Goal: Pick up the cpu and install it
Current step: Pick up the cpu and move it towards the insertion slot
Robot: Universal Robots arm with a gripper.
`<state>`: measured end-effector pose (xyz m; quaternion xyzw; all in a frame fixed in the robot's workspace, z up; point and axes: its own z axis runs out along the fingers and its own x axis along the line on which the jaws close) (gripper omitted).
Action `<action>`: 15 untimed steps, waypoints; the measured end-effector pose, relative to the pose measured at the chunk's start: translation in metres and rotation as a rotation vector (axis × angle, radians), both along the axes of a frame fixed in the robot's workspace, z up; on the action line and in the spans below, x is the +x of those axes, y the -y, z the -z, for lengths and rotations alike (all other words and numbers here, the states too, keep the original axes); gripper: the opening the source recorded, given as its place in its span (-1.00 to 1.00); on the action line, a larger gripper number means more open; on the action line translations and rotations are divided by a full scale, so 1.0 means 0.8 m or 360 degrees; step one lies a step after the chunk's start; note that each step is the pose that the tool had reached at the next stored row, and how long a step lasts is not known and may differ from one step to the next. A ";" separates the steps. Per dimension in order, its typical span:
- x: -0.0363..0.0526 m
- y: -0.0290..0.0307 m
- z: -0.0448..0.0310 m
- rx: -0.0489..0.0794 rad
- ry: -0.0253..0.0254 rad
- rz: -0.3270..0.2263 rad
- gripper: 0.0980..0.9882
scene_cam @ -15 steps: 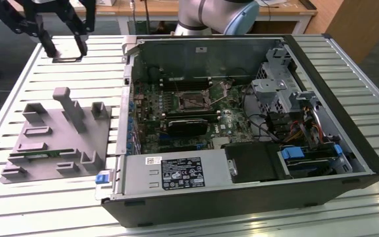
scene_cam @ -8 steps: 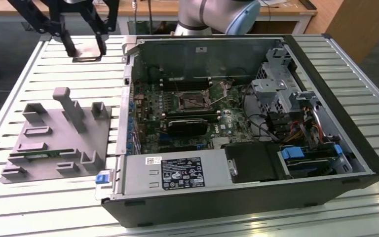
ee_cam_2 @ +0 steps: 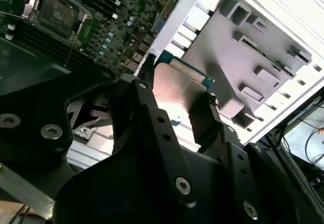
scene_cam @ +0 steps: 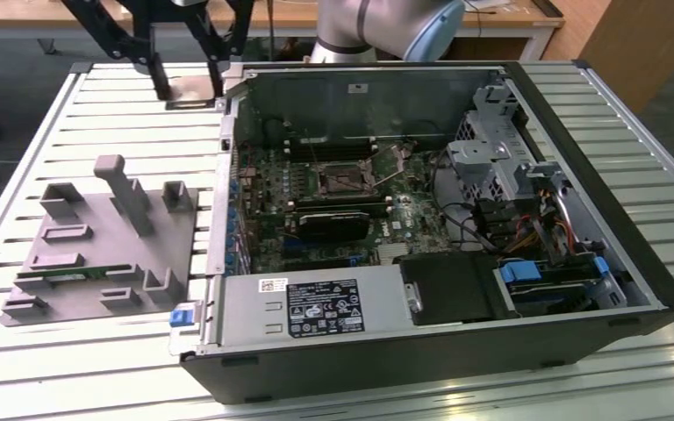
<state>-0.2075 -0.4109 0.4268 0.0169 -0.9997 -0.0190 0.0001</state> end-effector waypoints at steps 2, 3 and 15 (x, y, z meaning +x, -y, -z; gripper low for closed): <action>0.009 0.0000 0.0000 0.0000 0.00013 0.0000 -0.03; 0.013 0.0000 0.0000 0.0000 0.00018 0.0000 -0.03; 0.065 0.0000 0.0000 0.0000 0.00099 0.0000 -0.03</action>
